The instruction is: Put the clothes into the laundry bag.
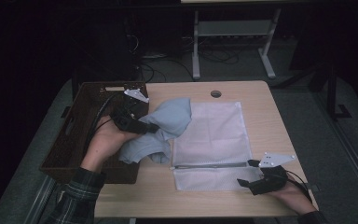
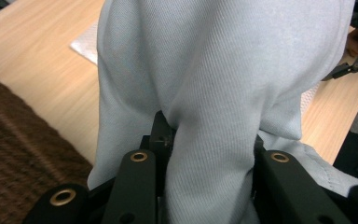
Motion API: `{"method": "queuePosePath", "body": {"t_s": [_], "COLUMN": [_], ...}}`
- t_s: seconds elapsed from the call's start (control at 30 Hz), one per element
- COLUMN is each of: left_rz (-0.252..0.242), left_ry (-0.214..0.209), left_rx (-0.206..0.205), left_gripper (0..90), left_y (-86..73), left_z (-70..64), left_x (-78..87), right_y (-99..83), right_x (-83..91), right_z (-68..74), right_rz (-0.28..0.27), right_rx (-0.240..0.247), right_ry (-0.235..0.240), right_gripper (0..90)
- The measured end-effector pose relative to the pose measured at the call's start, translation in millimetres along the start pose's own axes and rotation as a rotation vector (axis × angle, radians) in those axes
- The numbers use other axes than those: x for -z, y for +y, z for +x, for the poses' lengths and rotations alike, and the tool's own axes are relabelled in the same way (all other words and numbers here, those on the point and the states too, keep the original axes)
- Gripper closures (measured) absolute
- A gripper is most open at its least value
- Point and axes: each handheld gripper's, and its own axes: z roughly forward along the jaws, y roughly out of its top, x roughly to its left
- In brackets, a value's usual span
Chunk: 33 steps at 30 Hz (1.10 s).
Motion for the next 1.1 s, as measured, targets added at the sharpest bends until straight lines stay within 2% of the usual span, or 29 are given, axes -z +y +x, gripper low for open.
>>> {"method": "queuePosePath", "body": {"t_s": [0.3, 0.4, 0.53, 0.63, 0.7, 0.9, 1.1], "left_rz": [0.000, 0.006, 0.007, 0.021, 0.029, 0.028, 0.028], "left_ry": [-0.022, -0.023, -0.045, -0.050, -0.055, -0.065, -0.068], "left_rx": [-0.014, -0.021, -0.025, -0.029, -0.030, -0.025, -0.022], "left_gripper": [68.6, 68.5, 68.5, 68.5, 68.5, 68.5, 68.5], "left_y": [-13.1, -18.1, -26.6, -32.1, -35.2, -41.8, -43.9], "left_z": [-14.7, -18.3, -21.5, -24.9, -27.0, -29.3, -28.5], "left_x": [-26.9, -35.0, -46.7, -55.5, -60.4, -67.0, -66.4], "right_y": [0.5, 2.4, 9.0, 18.0, 24.3, 43.0, 60.1], "right_x": [-0.5, 0.2, 0.4, -0.2, -2.5, -15.3, -30.7], "right_z": [0.4, 1.2, 2.4, 2.6, 2.6, -1.7, -5.2], "right_rz": [-0.005, -0.007, 0.007, -0.015, -0.030, -0.062, -0.077], "right_rx": [-0.014, -0.005, 0.014, 0.025, 0.046, 0.110, 0.140], "right_ry": [0.026, 0.043, 0.074, 0.093, 0.102, 0.119, 0.186], "right_gripper": [13.3, 13.0, 10.5, 15.2, 24.8, 43.2, 52.2]}}
